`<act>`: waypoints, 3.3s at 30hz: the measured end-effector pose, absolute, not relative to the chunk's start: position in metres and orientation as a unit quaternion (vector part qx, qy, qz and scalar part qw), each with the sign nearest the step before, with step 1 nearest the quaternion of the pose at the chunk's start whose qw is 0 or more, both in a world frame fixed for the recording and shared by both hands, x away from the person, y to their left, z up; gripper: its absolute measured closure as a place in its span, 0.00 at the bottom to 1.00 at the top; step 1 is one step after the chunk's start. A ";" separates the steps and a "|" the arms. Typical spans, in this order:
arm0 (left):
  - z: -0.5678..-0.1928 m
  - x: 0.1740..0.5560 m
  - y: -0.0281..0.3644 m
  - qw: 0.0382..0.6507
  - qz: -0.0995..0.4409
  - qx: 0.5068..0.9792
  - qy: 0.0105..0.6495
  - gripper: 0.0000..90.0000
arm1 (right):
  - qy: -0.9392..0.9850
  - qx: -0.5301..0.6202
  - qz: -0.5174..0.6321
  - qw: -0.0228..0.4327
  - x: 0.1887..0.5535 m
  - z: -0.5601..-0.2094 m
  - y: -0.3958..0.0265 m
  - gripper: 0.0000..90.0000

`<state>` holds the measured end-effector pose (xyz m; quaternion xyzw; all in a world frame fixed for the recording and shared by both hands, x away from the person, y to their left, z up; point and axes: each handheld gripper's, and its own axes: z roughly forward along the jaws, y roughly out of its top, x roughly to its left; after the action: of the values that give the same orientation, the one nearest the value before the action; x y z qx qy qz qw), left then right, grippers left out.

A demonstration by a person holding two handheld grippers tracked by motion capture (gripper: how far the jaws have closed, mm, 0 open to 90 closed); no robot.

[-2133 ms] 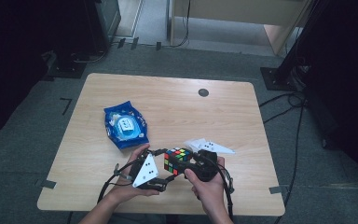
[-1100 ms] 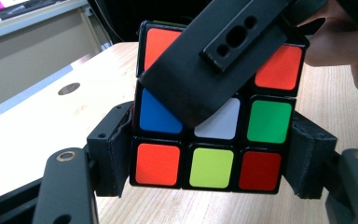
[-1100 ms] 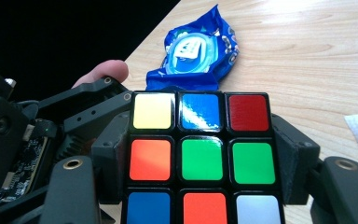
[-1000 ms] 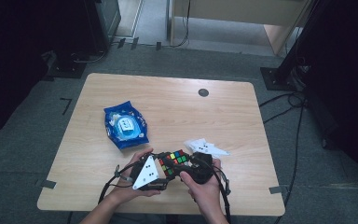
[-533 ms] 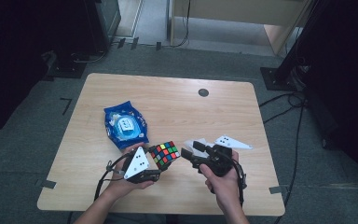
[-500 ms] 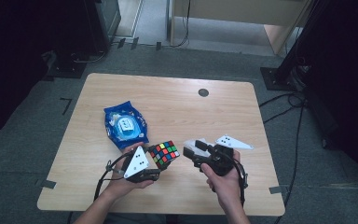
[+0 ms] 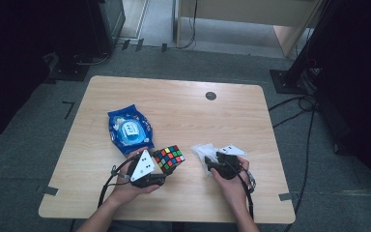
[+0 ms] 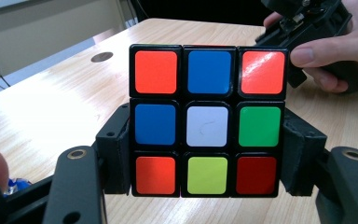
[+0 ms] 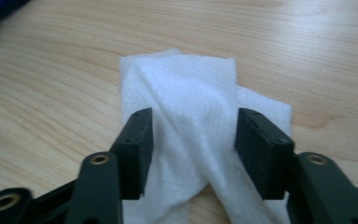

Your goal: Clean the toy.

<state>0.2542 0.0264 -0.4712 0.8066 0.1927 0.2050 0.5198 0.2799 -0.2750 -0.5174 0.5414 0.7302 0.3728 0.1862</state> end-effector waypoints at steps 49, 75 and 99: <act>-0.459 0.242 0.019 0.554 0.178 0.796 0.167 0.38 | 0.703 0.471 0.498 0.188 0.240 -0.462 -0.233 0.98; -0.461 0.244 0.021 0.549 0.178 0.798 0.173 0.38 | 0.705 0.440 0.530 0.170 0.230 -0.447 -0.222 0.98; -0.465 0.252 0.027 0.540 0.181 0.799 0.193 0.38 | 0.661 0.531 0.474 0.237 0.250 -0.463 -0.279 0.72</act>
<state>0.2525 0.0272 -0.4648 0.7991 0.1927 0.1808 0.5400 0.2505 -0.2793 -0.4632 0.5309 0.6611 0.4742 0.2372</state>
